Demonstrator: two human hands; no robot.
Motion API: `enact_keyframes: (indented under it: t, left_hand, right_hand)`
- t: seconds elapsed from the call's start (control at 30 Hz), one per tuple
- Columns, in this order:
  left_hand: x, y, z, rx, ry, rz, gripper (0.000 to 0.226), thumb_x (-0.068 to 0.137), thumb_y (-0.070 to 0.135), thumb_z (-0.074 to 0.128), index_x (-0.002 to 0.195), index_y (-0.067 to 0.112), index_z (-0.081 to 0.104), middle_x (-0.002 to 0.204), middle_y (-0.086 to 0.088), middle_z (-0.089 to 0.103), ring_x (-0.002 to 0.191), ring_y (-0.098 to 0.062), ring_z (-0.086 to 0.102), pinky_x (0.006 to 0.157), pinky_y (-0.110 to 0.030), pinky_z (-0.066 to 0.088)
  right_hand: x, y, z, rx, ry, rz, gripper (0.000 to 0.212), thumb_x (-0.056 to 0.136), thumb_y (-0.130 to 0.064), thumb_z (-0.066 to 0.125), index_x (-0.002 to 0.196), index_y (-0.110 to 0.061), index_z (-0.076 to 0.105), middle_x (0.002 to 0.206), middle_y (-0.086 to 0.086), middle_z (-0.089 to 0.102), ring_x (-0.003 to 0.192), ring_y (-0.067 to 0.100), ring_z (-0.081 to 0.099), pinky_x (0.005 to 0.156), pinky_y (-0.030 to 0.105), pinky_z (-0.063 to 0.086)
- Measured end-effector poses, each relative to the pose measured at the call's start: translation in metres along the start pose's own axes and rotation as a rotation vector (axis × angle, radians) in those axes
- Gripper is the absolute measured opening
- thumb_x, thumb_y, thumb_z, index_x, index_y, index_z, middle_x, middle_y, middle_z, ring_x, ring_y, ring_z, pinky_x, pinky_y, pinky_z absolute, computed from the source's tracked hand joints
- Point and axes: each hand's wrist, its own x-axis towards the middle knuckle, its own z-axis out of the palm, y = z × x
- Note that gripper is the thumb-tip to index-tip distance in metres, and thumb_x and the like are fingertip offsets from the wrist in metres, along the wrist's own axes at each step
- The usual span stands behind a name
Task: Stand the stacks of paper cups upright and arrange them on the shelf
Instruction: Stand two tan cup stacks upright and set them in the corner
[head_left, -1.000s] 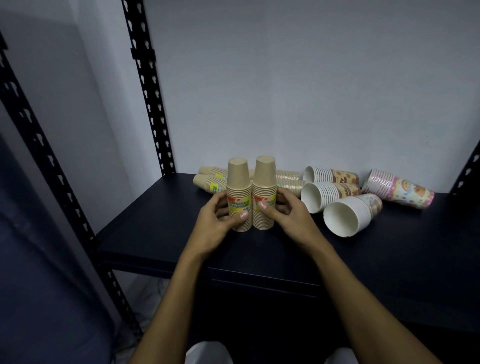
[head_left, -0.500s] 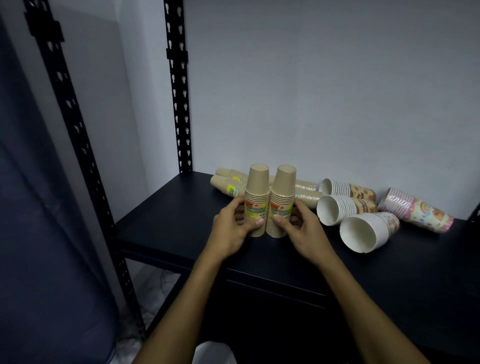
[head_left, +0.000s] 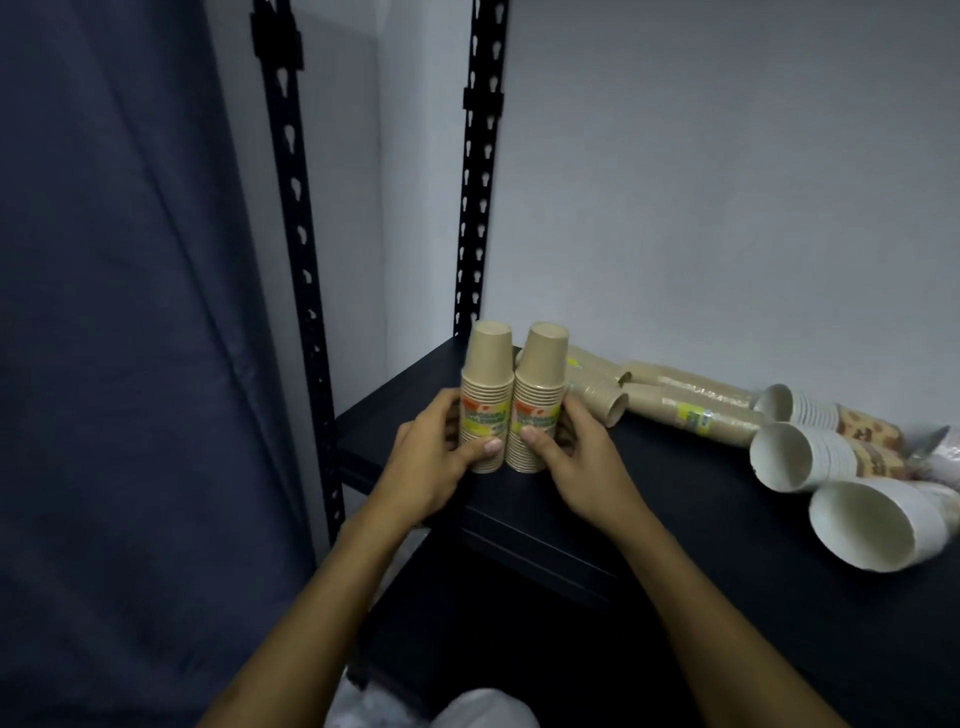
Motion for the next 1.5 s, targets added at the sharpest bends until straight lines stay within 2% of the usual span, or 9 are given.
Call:
enact_keyframes:
  t: [0.23,0.37,0.5,0.7,0.97,1.13,1.23,1.37,1.5]
  left_hand:
    - [0.011,-0.027,-0.042,0.228,0.172,-0.004,0.056,0.093,0.033,0.070,0.141,0.019,0.046,0.123,0.012,0.060,0.107,0.000,0.056,0.079,0.000,0.037]
    - [0.022,-0.037,-0.030,0.298,0.240,-0.028,0.047,0.100,0.040,0.056,0.139,0.024,0.037,0.124,0.000,0.065,0.105,-0.019,0.063,0.084,-0.034,0.051]
    - [0.026,-0.046,-0.020,0.508,0.360,-0.077,0.038,0.102,0.046,0.047,0.132,0.023,0.040,0.116,-0.005,0.067,0.106,-0.027,0.062,0.094,-0.045,0.047]
    - [0.032,-0.048,-0.016,0.550,0.349,-0.162,0.038,0.102,0.044,0.046,0.133,0.023,0.040,0.124,-0.003,0.065,0.111,-0.026,0.059,0.081,-0.035,0.039]
    - [0.029,-0.039,-0.019,0.562,0.262,-0.226,0.040,0.103,0.048,0.040,0.133,0.022,0.037,0.131,-0.005,0.062,0.117,-0.030,0.057,0.090,-0.043,0.043]
    - [0.024,-0.033,-0.022,0.559,0.222,-0.291,0.082,0.097,0.062,0.044,0.154,0.012,0.012,0.148,-0.017,0.049,0.132,-0.037,0.051,0.106,-0.053,0.043]
    - [0.015,-0.035,-0.020,0.558,0.260,-0.329,0.094,0.095,0.060,0.050,0.157,0.008,0.002,0.153,-0.019,0.044,0.136,-0.037,0.047,0.109,-0.050,0.041]
    - [-0.016,-0.031,-0.008,0.608,0.288,-0.296,0.082,0.098,0.052,0.045,0.159,0.006,0.014,0.164,-0.016,0.025,0.152,-0.029,0.021,0.125,-0.041,0.015]
    - [-0.043,-0.027,0.006,0.745,0.218,-0.198,0.069,0.103,0.055,0.028,0.160,0.016,0.023,0.168,-0.011,0.013,0.156,-0.023,0.001,0.126,-0.040,-0.005]
  right_hand:
    - [0.055,-0.008,0.066,-0.040,-0.074,-0.022,0.042,0.097,-0.031,0.064,0.136,-0.021,0.051,0.127,-0.009,0.067,0.116,0.008,0.063,0.104,0.040,0.050]
    - [0.079,0.000,0.072,-0.063,-0.121,-0.020,0.044,0.097,-0.040,0.062,0.136,-0.026,0.049,0.129,-0.011,0.066,0.120,0.009,0.062,0.106,0.046,0.049]
    - [0.090,0.010,0.072,-0.092,-0.139,-0.022,0.047,0.093,-0.057,0.056,0.134,-0.037,0.047,0.128,-0.019,0.065,0.123,0.009,0.060,0.108,0.050,0.045]
    - [0.091,0.009,0.077,-0.212,-0.176,-0.006,0.044,0.102,-0.051,0.045,0.140,-0.031,0.040,0.137,-0.010,0.061,0.129,0.021,0.055,0.112,0.052,0.036]
    - [0.080,-0.002,0.073,-0.216,-0.169,-0.005,0.056,0.101,-0.055,0.045,0.149,-0.030,0.031,0.143,-0.009,0.057,0.133,0.022,0.053,0.114,0.052,0.033]
    - [0.065,-0.005,0.067,-0.435,-0.168,0.038,0.078,0.098,-0.050,0.054,0.158,-0.018,0.017,0.158,0.003,0.040,0.143,0.026,0.040,0.117,0.048,0.028]
    - [0.048,-0.005,0.058,-0.647,-0.161,0.066,0.069,0.101,-0.044,0.049,0.157,-0.014,0.022,0.162,0.006,0.031,0.146,0.026,0.031,0.117,0.045,0.022]
    - [0.020,-0.006,0.041,-0.807,-0.179,0.063,0.054,0.104,-0.047,0.037,0.150,-0.018,0.037,0.162,0.003,0.032,0.147,0.025,0.028,0.116,0.045,0.022]
    - [-0.008,-0.007,0.014,-0.882,-0.214,0.046,0.053,0.104,-0.051,0.030,0.149,-0.024,0.041,0.161,-0.002,0.034,0.149,0.023,0.026,0.115,0.046,0.021]
